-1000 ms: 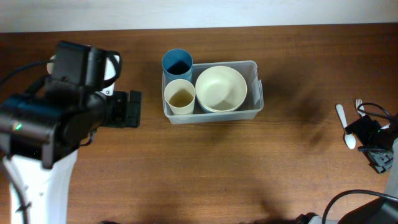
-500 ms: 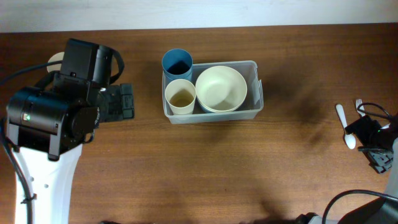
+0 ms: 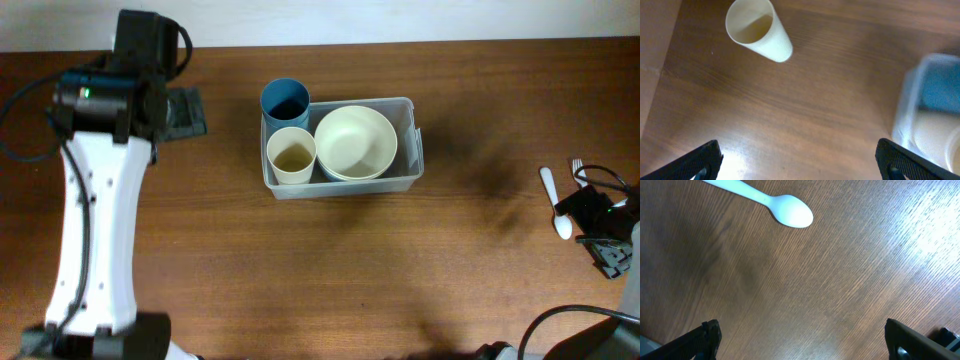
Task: Pack container
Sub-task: 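Grasp the last cream cup rim with the left gripper and lift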
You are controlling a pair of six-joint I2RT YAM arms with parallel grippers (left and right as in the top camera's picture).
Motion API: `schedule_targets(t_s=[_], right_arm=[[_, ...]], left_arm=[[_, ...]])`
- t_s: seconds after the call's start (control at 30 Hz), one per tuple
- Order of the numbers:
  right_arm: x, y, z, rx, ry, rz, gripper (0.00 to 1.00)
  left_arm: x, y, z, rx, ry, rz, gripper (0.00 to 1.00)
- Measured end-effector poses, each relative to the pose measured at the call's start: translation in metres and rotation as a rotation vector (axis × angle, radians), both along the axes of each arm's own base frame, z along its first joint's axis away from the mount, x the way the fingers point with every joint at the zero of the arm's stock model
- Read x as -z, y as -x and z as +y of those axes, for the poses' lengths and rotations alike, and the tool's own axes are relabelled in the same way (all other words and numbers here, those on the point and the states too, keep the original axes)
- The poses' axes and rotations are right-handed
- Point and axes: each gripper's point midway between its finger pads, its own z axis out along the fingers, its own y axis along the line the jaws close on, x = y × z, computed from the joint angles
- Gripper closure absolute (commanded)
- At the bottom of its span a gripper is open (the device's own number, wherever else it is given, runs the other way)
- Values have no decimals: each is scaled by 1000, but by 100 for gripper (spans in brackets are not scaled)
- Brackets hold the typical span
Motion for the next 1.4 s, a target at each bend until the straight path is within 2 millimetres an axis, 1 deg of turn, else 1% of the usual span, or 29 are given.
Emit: schedule_targets(t_s=[0.07,0.23,0.3,0.4,0.43,0.53,0.63,0.7,0.9,0.97,1.3,1.4], right_arm=[[0,0,0,1,0,0,1],[0,0,0,0,0,0,1],[0,0,0,1,0,0,1],[0,0,0,0,0,0,1],[0,0,0,0,0,1,1],[0,0,0,1,0,0,1],[0,0,0,0,0,0,1],[0,0,0,1,0,0,1],[0,0,0,1,0,0,1],[0,0,0,0,0,0,1],[0,0,0,0,0,0,1],[0,0,0,1,0,0,1]], left_arm=[[16,-17,17,-51,-1,19,0],[44,-37,59,-150,34,50,0],[53,-45,74,-154,68,51,0],[63,-58,92,-121,114,42,0],[64,-60,95,-108,122,43,0],[67,-69,98,-42,138,32,0],[74,-76,95,19,138,43,0],[82,-82,93,48,140,57,0],[121,-99,94,86,149,118,0],[128,-104,95,91,151,122,0],[143,-124,99,121,129,100,0],[149,-127,100,123,129,106,0]])
